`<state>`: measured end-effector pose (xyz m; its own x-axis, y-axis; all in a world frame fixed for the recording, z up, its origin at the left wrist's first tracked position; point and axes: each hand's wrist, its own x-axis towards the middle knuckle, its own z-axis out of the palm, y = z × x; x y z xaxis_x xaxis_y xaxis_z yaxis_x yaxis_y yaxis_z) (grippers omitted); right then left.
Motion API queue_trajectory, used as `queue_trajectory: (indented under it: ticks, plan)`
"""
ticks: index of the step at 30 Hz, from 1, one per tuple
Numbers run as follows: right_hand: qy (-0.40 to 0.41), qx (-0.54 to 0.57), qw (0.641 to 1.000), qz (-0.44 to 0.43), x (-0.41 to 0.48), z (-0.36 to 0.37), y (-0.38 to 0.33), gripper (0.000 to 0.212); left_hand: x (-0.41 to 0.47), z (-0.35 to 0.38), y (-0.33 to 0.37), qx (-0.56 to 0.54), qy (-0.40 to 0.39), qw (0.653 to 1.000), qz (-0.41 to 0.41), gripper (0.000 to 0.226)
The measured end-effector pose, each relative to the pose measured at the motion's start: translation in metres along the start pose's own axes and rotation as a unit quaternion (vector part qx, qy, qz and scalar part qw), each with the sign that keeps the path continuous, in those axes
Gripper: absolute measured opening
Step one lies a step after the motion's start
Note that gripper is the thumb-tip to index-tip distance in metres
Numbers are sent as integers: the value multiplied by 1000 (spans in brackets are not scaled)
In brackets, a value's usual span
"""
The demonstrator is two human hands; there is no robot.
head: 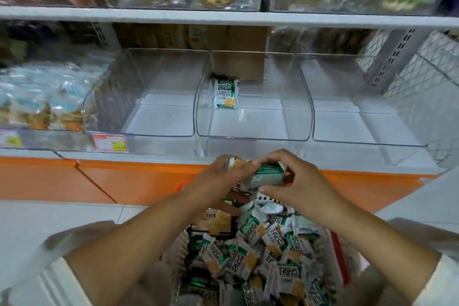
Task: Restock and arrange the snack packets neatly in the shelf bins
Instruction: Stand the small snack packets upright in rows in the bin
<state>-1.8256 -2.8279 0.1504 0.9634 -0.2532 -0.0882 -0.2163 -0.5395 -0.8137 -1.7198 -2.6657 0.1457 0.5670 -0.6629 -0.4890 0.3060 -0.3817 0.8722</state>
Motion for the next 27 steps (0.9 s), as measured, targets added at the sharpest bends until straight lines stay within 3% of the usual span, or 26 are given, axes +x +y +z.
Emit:
queue_trajectory:
  ticks: [2, 4, 6, 10, 14, 17, 20, 27]
  plan:
    - [-1, -28, 999, -26, 5, 2, 0, 38, 7, -3, -1, -26, -8, 1000, -16, 76]
    - [-4, -29, 999, -30, 10, 6, 5, 43, 16, -7, -4, -78, -7, 997, -12, 62]
    - [-11, 4, 1000, -14, 15, 9, 9, 48, 26, -11, -6, -121, 19, 992, 14, 47]
    - [-16, 90, 995, 37, 29, 8, 13, 45, 33, -19, -5, -157, 54, 984, 58, 50]
    - [-62, 223, 968, 100, 36, 2, 10, 49, 30, -25, -1, -80, 87, 987, 108, 61]
    - [-46, 310, 940, 134, 43, 4, 8, 45, 31, -25, 0, 17, 88, 987, 136, 71]
    - [-3, 224, 969, 108, 48, 7, 10, 29, 33, -20, 1, -7, 79, 986, 146, 62]
    - [-1, 253, 966, 56, 48, 3, 6, 55, 32, -26, 8, -162, 212, 951, 155, 29]
